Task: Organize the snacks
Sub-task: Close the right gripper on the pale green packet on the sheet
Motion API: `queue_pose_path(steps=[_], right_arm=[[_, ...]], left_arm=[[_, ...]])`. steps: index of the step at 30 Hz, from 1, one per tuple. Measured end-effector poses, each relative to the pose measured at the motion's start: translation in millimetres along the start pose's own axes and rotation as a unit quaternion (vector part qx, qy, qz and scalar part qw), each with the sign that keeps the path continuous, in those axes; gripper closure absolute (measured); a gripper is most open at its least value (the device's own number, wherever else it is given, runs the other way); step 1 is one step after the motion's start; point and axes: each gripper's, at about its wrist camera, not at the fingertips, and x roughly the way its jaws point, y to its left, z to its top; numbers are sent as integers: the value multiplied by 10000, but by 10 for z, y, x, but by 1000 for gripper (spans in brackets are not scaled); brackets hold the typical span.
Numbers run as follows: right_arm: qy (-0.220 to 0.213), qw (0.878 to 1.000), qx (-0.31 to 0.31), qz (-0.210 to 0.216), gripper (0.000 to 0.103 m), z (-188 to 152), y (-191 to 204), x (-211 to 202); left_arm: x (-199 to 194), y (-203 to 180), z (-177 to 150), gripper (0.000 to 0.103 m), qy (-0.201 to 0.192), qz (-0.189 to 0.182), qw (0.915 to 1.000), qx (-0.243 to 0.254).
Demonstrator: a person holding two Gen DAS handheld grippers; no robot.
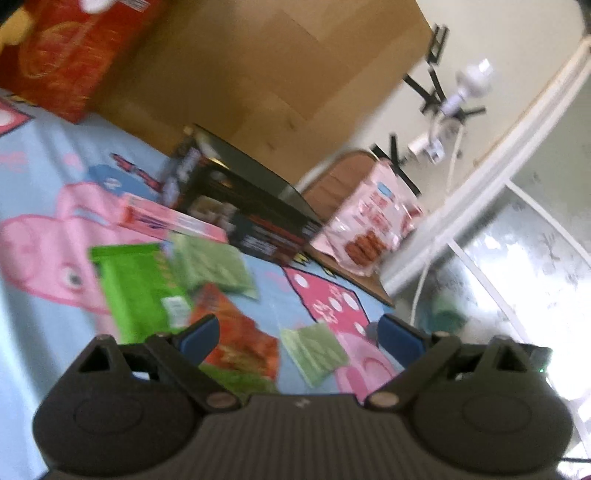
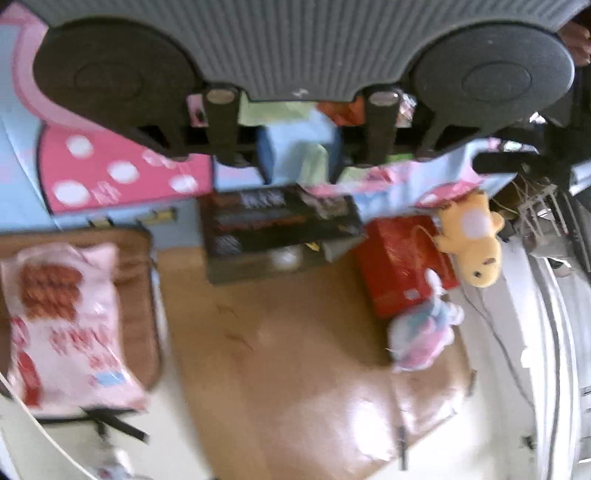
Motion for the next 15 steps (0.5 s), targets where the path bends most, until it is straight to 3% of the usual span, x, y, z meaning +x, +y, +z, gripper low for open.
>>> queue_pose_path(steps=[4, 7, 11, 15], right_arm=[[424, 9981, -442, 28, 40, -200, 9, -2], [647, 9901, -1243, -58, 12, -330, 146, 36], [785, 9799, -1824, -202, 11, -392, 156, 155], [1082, 9851, -1339, -26, 11, -323, -50, 339]], left_arm=[[318, -170, -27, 7, 402, -211, 9989, 132], [577, -296, -54, 7, 728, -259, 9966, 286], [859, -354, -91, 4, 1025, -141, 9942, 297], [1063, -329, -118, 7, 1218, -113, 9923, 182]])
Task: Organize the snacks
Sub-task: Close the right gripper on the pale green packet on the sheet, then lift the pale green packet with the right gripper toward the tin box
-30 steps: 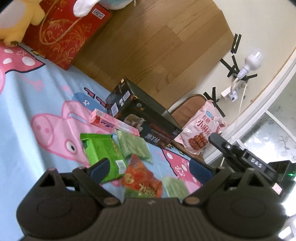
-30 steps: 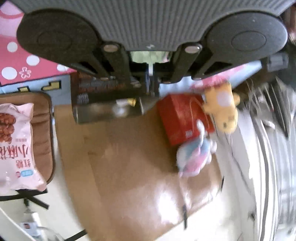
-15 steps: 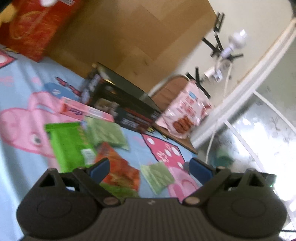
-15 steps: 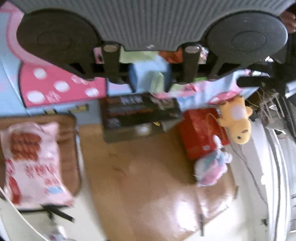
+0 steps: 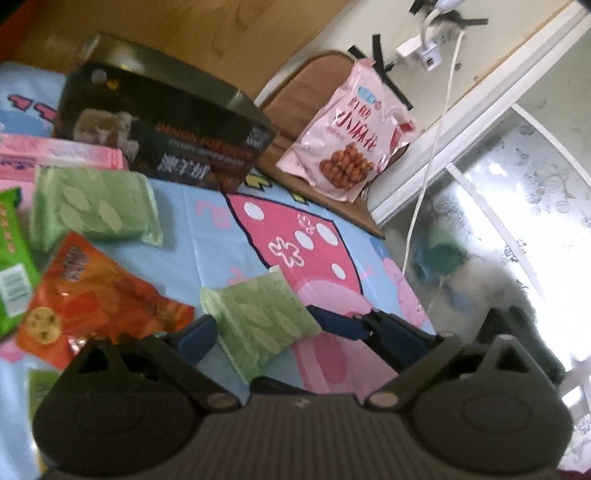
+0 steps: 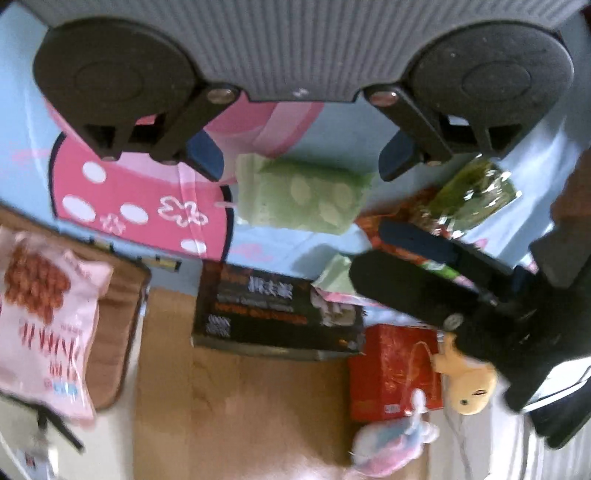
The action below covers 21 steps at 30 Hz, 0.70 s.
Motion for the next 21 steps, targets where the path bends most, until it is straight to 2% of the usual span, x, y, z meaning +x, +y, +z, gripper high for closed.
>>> queue_pose_path(steps=[2, 3, 4, 7, 16, 21], right_arm=[[-24, 9996, 157, 246, 15, 19, -32, 18], [-28, 9996, 112, 241, 22, 23, -11, 28], [-40, 9998, 21, 204, 33, 23, 32, 36], [-99, 9997, -202, 13, 42, -3, 135, 16], [-201, 9997, -62, -157, 42, -115, 297, -112], [-178, 9995, -154, -221, 41, -116, 341, -103]], left_arm=[[73, 7, 5, 14, 17, 114, 9999, 21], [93, -5, 4, 16, 24, 160, 9998, 78], [111, -8, 14, 19, 42, 173, 9998, 84], [102, -1, 5, 23, 50, 180, 9998, 76], [26, 27, -77, 23, 16, 71, 10000, 20], [18, 43, -87, 19, -6, 23, 10000, 0]])
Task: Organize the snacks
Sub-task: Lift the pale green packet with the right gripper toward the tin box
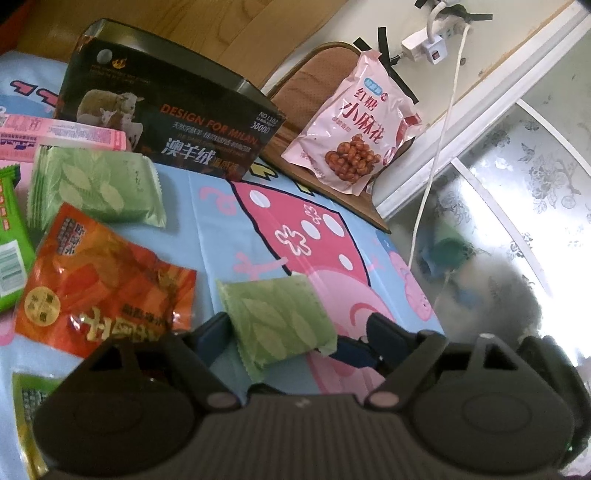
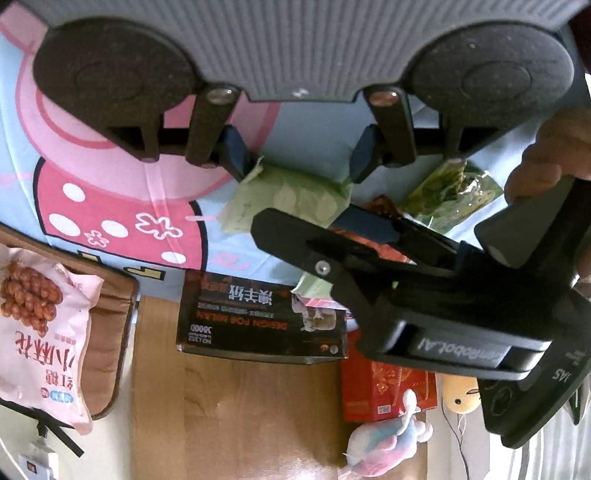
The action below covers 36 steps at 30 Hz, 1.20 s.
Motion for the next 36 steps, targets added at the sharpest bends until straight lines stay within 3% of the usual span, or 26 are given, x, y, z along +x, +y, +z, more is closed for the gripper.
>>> queue_pose_path(steps=[12, 19, 21, 36], right_arm=[[24, 9999, 66, -98, 35, -3, -3, 9], [-59, 9999, -13, -129, 51, -1, 12, -4], [-106, 9995, 58, -293, 71, -3, 1, -20], [-504, 9981, 298, -196, 74, 14, -9, -119]], left_arm=[[-4, 5, -30, 21, -51, -7, 10000, 4], [-15, -24, -18, 25, -105, 132, 9999, 3], [-44, -30, -9, 25, -145, 100, 9998, 22], [-175, -120, 48, 25, -379, 39, 9992, 149]])
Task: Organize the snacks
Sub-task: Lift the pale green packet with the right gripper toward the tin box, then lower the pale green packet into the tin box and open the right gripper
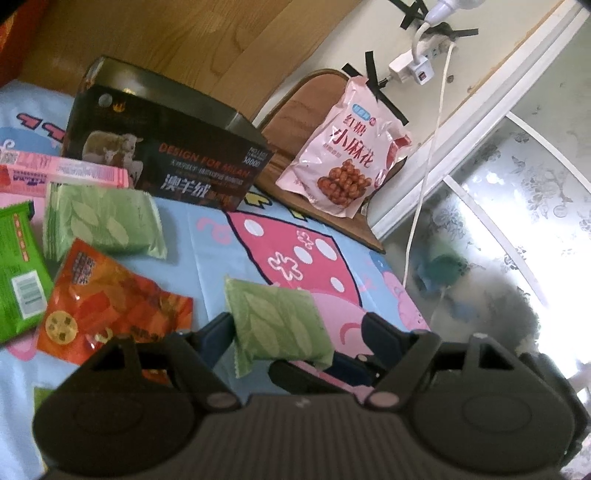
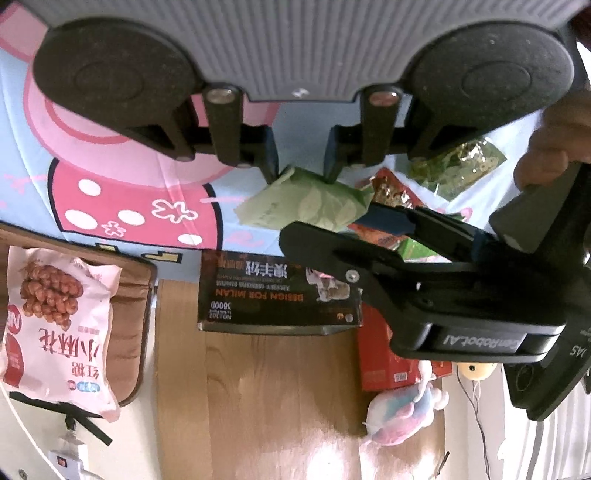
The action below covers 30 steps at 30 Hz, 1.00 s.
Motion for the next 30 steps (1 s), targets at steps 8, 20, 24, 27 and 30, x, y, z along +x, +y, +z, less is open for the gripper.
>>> queue_pose_path(steps=[8, 20, 24, 27, 30], right_arm=[[-113, 9999, -35, 15, 74, 42, 42, -33], [-170, 9998, -65, 3, 74, 57, 72, -32], [-235, 9997, -57, -10, 74, 74, 67, -31], [-304, 9995, -76, -28, 74, 97, 69, -33], [-407, 9991, -116, -30, 74, 141, 71, -27]], left_arm=[[-54, -5, 12, 25, -60, -25, 10000, -4], [-97, 15, 19, 25, -96, -49, 9999, -25], [-106, -2, 36, 25, -134, -55, 9999, 6], [-118, -14, 60, 25, -163, -44, 9999, 31], [-140, -16, 127, 25, -219, -33, 9997, 76]])
